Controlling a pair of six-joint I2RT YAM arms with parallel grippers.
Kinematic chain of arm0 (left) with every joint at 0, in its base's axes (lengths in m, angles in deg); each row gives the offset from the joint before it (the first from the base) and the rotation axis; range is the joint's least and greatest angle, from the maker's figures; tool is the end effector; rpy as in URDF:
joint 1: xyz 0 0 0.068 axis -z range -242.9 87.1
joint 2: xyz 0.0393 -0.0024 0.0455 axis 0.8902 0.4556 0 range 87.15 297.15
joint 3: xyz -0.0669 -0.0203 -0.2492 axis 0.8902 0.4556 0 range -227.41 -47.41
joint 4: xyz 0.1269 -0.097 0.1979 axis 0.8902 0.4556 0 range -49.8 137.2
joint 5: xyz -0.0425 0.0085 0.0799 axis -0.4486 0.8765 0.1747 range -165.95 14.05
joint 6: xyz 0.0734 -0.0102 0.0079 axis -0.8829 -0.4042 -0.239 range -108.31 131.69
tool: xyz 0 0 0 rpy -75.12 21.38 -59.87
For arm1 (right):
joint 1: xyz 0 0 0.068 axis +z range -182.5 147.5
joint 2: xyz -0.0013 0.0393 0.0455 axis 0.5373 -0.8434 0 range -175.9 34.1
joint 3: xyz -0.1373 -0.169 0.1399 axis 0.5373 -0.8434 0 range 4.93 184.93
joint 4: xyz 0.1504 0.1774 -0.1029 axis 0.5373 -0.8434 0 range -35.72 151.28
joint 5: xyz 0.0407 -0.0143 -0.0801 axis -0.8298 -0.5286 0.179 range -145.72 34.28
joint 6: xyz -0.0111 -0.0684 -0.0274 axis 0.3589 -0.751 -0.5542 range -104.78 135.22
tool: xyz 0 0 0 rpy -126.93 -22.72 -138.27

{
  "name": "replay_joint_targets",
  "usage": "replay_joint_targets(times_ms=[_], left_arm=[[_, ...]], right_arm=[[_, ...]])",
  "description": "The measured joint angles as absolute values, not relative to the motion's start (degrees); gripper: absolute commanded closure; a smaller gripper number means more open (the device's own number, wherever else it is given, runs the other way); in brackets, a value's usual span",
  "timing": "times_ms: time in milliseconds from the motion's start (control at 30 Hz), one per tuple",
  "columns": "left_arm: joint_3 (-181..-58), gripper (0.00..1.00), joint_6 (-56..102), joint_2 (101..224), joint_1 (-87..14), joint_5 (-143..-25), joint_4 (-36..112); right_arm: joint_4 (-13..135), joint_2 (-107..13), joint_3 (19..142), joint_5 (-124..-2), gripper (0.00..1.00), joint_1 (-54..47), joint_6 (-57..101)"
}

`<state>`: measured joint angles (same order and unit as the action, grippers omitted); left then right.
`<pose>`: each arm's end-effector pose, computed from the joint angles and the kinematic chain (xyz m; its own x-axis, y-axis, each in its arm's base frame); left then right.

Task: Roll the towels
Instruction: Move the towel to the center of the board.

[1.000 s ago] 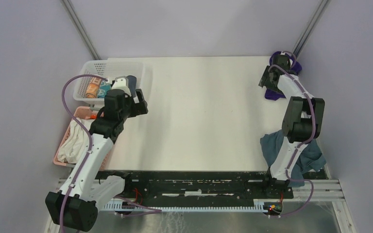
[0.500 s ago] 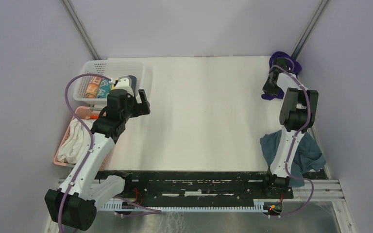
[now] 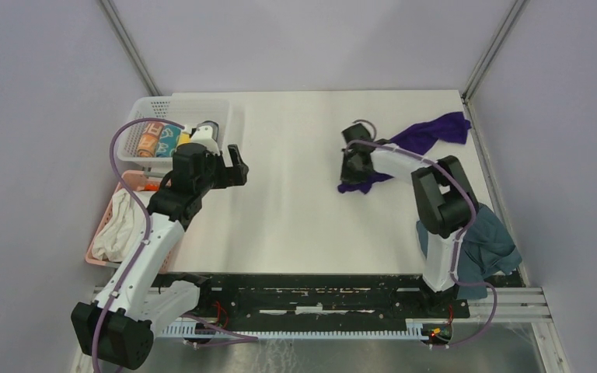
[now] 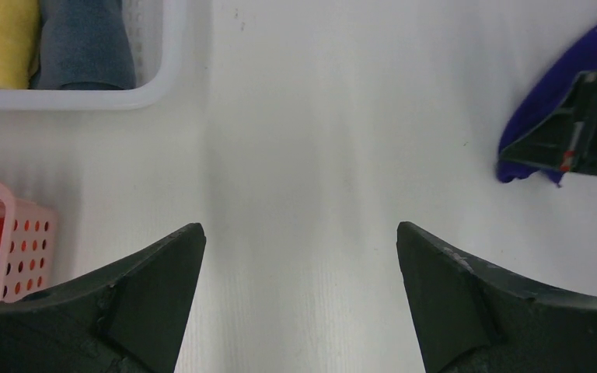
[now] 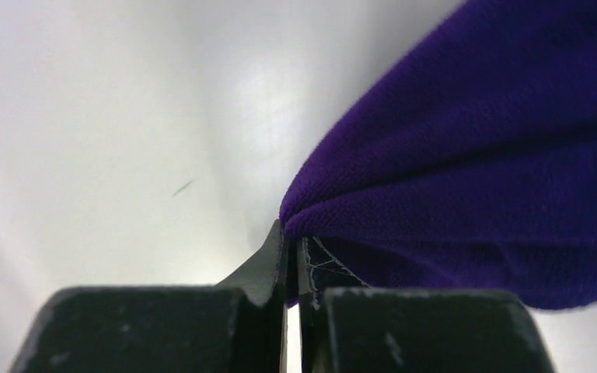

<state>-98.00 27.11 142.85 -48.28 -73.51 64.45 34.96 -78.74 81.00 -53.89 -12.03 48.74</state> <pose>0.2330 -0.0581 0.2913 -0.5149 -0.1403 -0.8457 0.0823 0.9739 -0.2117 0.3800 0.1396 0.1276 -0.8821 0.2598 -0.3930 0.1811 0.9571 0.2262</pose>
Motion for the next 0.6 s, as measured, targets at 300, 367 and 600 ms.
replay_joint_targets(times_ms=[300, 367, 600], left_arm=[[-98.0, 0.08, 27.4, 145.8, -47.4, -80.7, 64.5], [-98.0, 0.09, 28.4, 146.3, -46.6, -81.7, 64.6], [-97.5, 0.15, 32.7, 147.3, -38.5, -81.6, 64.1]], right_arm=[[35.0, -76.7, 83.4, -60.8, 0.53, 12.0, 50.9], [34.0, -74.4, 83.6, -61.2, 0.49, 12.4, 49.2], [32.7, -62.2, 78.2, -58.5, 0.43, 5.9, 43.9]])
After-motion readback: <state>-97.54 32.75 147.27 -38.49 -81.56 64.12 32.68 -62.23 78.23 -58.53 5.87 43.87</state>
